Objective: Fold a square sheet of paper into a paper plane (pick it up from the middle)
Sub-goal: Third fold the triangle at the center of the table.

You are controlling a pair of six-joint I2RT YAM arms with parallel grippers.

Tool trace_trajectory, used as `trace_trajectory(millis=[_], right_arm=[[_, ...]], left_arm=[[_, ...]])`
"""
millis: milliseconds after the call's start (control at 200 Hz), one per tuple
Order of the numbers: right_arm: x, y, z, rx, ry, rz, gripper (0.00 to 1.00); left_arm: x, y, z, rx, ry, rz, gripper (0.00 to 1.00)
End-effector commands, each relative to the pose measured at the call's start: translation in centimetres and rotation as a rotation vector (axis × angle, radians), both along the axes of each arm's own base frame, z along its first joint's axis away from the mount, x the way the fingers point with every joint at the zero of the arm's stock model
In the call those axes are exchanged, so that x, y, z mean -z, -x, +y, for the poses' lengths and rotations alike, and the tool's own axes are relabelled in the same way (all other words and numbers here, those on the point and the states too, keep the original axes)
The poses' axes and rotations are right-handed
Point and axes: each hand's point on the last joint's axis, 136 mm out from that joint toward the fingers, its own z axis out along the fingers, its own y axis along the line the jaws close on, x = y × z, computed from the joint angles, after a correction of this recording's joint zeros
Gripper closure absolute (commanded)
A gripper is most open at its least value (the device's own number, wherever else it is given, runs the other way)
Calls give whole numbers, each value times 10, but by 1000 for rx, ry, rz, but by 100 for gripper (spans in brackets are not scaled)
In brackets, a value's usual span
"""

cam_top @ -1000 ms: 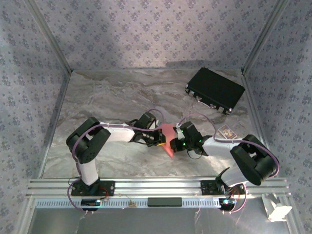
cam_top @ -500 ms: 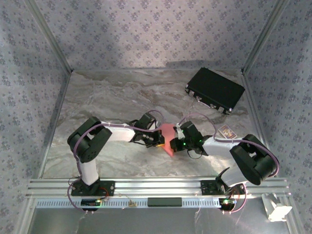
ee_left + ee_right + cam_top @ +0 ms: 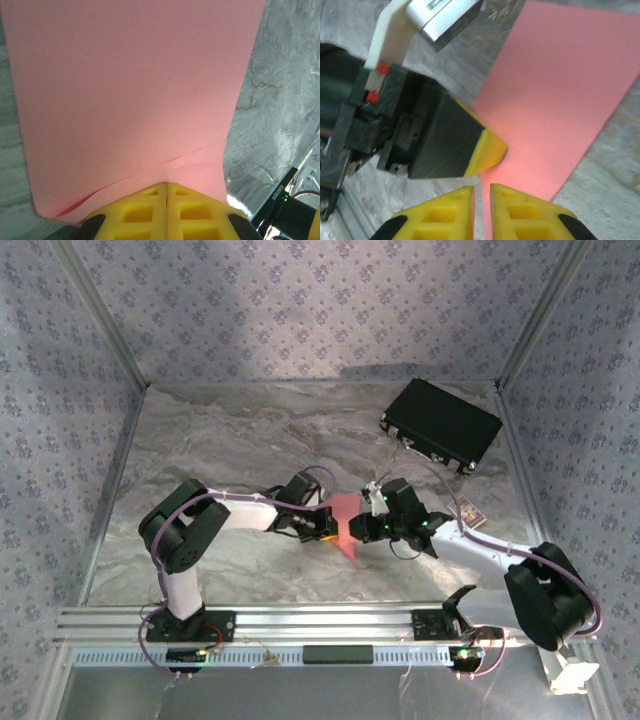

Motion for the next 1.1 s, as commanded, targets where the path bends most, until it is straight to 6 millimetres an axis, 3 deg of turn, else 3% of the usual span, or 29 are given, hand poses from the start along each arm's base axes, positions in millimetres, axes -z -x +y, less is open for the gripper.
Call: trace_trajectory(millis=[0, 230, 495, 790, 1094], right_arm=[[-1, 21, 11, -58, -31, 95, 91], [14, 32, 26, -96, 27, 138, 98], [30, 28, 41, -117, 87, 156, 100], [61, 29, 32, -68, 157, 215, 100], [66, 39, 23, -52, 124, 243, 100]], left_arm=[[29, 8, 18, -7, -114, 37, 100], [29, 8, 19, -11, -114, 34, 100], [28, 7, 19, -10, -115, 32, 100], [27, 8, 18, -2, -118, 31, 100], [29, 8, 19, 0, -125, 33, 100]])
